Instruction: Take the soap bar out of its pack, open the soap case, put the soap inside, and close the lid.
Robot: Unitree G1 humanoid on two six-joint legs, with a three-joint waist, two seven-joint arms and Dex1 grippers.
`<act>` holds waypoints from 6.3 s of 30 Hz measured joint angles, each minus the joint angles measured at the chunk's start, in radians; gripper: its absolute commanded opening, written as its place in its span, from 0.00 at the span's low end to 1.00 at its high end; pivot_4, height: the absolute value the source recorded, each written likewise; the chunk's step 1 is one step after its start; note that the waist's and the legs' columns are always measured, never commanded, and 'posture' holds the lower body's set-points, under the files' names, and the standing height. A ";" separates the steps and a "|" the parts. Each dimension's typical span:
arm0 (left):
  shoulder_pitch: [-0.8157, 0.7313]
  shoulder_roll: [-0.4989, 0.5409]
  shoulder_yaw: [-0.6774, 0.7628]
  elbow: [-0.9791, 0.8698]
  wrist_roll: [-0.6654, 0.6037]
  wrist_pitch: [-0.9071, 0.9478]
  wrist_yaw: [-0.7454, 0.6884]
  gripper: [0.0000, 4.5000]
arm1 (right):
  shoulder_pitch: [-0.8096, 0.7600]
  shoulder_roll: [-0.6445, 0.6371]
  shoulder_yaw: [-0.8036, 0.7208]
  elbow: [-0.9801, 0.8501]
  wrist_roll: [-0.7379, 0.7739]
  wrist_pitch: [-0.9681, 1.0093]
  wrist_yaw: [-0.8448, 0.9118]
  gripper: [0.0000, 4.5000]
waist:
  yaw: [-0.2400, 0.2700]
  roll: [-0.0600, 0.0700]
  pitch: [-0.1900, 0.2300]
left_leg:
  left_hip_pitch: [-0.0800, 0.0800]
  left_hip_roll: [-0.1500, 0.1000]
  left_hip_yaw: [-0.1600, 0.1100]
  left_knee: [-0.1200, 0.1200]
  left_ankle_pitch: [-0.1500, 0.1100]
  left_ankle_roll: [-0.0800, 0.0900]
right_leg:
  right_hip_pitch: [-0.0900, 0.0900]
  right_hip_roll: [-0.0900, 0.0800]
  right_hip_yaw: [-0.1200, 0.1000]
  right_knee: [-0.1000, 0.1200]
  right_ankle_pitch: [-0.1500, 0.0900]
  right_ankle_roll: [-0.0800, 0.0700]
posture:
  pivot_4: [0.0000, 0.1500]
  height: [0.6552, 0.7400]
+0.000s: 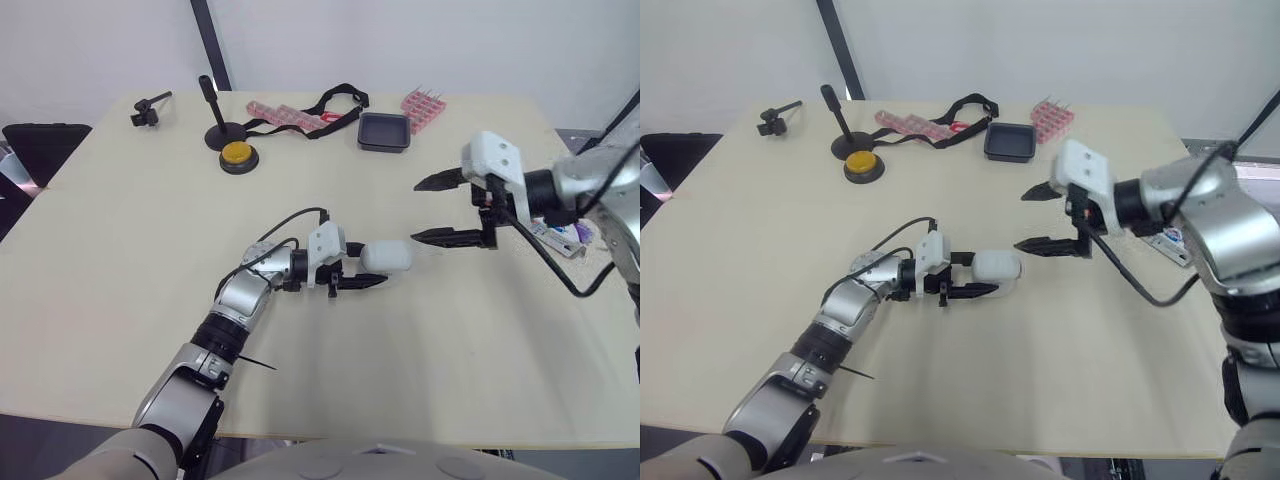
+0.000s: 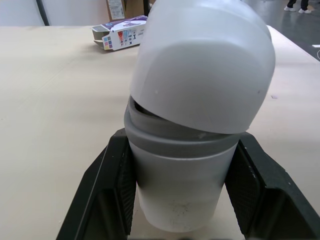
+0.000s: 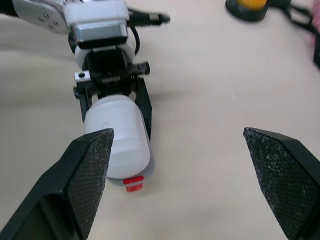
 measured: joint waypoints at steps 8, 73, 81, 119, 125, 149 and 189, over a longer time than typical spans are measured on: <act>0.000 0.005 0.000 -0.007 -0.006 0.015 0.000 0.44 | 0.243 0.039 -0.140 0.002 0.045 -0.236 0.018 0.99 | -0.004 0.000 0.000 | 0.000 0.000 0.000 0.000 0.000 0.001 | 0.000 0.000 0.000 -0.001 0.000 0.000 | 1.00 0.87; 0.007 0.020 0.010 -0.011 -0.025 0.021 -0.006 0.44 | 0.213 0.151 0.105 -0.008 -0.066 -0.415 -0.155 0.01 | -0.027 0.000 0.000 | -0.001 -0.001 0.000 -0.001 -0.001 0.003 | 0.001 0.000 -0.001 -0.005 0.000 0.000 | 1.00 0.87; 0.008 0.021 0.010 -0.011 -0.025 0.023 -0.004 0.44 | 0.213 0.151 0.109 -0.008 -0.076 -0.421 -0.159 0.01 | -0.027 0.000 0.000 | 0.000 -0.001 0.000 -0.001 -0.001 0.003 | 0.001 0.000 -0.001 -0.005 0.000 0.000 | 1.00 0.87; 0.013 0.050 0.042 -0.083 -0.117 0.250 -0.022 0.44 | 0.495 0.143 -0.135 0.127 0.067 -0.565 -0.048 0.86 | -0.027 0.000 0.001 | 0.000 0.000 0.000 -0.007 -0.002 0.003 | 0.004 -0.001 -0.003 -0.012 0.000 0.000 | 1.00 0.87; 0.011 0.096 0.047 -0.176 -0.219 0.554 -0.033 0.44 | 0.628 0.170 -0.127 0.097 0.063 -0.661 0.005 1.00 | -0.031 0.000 0.001 | 0.001 0.000 0.000 -0.007 -0.002 0.003 | 0.003 -0.002 -0.002 -0.012 -0.001 -0.001 | 1.00 0.87; -0.066 0.107 0.182 -0.275 -0.517 1.539 0.263 0.44 | 0.617 0.178 -0.088 0.056 0.039 -0.622 -0.051 1.00 | -0.031 0.000 0.002 | 0.001 -0.002 -0.001 -0.010 -0.001 0.003 | 0.006 0.000 -0.003 -0.017 -0.001 -0.001 | 1.00 0.87; 0.272 0.340 0.188 -0.299 -0.094 0.196 0.201 0.99 | 0.675 0.269 -0.120 0.188 -0.016 -0.708 -0.186 1.00 | -0.051 0.001 0.003 | 0.001 -0.008 -0.003 -0.019 0.001 0.005 | 0.009 -0.006 -0.007 -0.027 0.001 0.002 | 1.00 0.87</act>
